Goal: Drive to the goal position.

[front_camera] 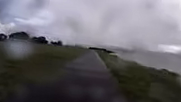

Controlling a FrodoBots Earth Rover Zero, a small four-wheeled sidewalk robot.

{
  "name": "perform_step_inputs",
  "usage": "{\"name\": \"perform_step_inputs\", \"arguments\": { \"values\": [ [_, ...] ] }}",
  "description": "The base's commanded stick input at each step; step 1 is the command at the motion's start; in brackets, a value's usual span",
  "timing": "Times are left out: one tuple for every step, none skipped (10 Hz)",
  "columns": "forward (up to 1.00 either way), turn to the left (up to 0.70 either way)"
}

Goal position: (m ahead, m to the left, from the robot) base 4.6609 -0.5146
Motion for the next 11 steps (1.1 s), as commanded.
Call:
{"name": "perform_step_inputs", "arguments": {
  "values": [
    [0.70, 0.00],
    [0.70, 0.00],
    [0.70, 0.00],
    [0.70, 0.00],
    [0.70, 0.00],
    [0.70, 0.00],
    [0.70, 0.00],
    [0.70, 0.00],
    [0.70, 0.00],
    [0.70, 0.00],
    [0.70, -0.02]
  ]
}}
